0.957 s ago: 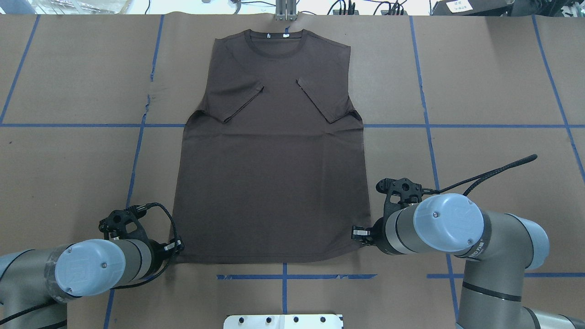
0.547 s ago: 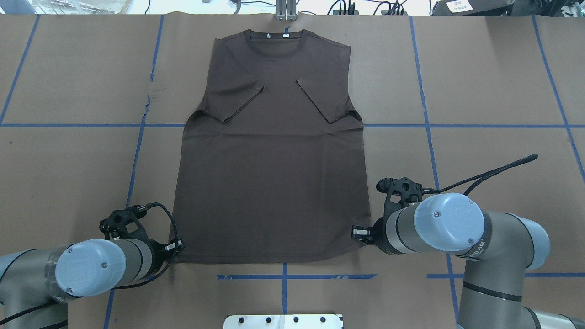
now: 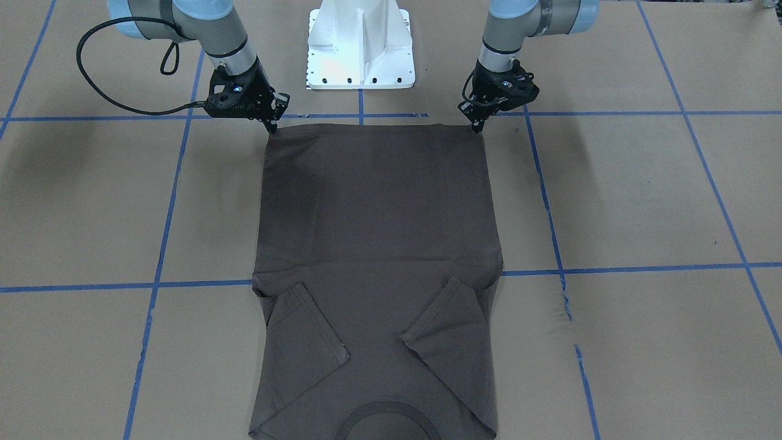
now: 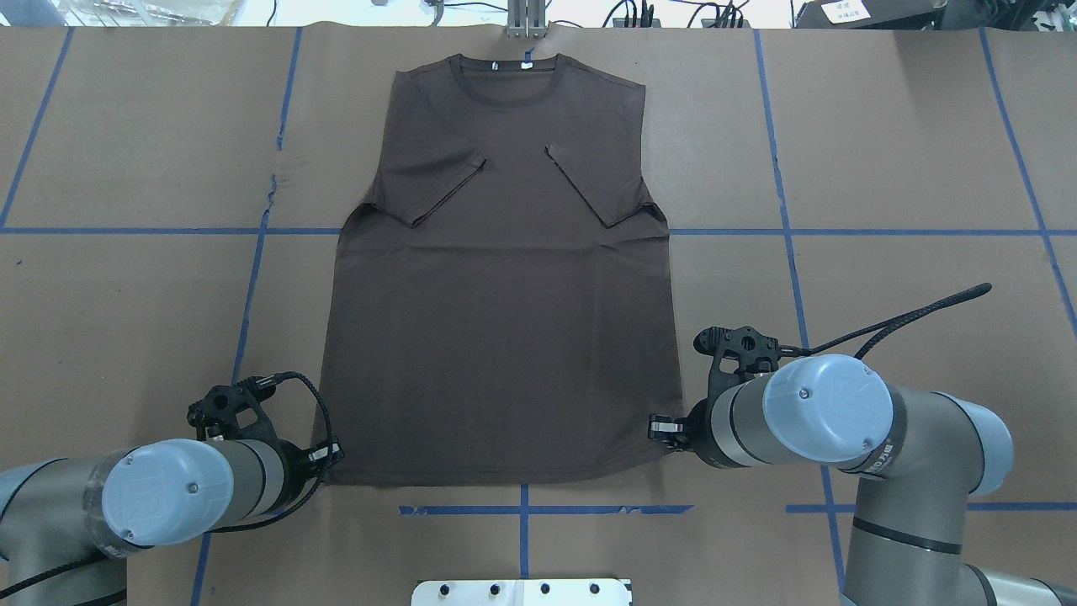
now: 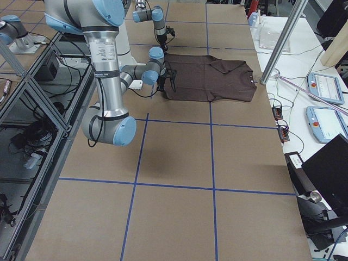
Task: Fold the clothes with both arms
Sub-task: 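Grasp both hem corners with the left and right grippers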
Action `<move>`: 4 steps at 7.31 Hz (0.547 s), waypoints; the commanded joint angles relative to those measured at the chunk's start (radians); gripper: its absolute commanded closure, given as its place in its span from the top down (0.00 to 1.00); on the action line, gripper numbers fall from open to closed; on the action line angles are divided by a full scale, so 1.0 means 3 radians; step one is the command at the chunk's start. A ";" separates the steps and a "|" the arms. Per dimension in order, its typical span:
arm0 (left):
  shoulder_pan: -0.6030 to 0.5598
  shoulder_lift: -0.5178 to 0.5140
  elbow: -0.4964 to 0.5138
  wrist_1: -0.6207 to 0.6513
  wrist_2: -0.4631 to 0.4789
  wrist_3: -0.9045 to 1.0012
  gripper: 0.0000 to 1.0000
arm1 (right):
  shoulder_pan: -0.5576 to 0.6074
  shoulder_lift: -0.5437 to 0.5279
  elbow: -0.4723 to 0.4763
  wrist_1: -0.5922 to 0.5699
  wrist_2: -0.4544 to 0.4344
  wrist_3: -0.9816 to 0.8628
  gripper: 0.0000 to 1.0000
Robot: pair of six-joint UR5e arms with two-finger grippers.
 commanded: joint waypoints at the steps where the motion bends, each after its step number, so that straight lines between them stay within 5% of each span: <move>1: -0.0027 0.0061 -0.0211 0.0010 -0.0006 0.0034 0.00 | 0.0027 -0.0053 0.0168 0.0000 0.0053 -0.0005 0.00; 4: 0.0385 0.0067 -0.0971 0.0770 -0.0011 0.0029 0.00 | -0.0008 -0.0445 0.0796 -0.0005 0.0410 0.0000 0.00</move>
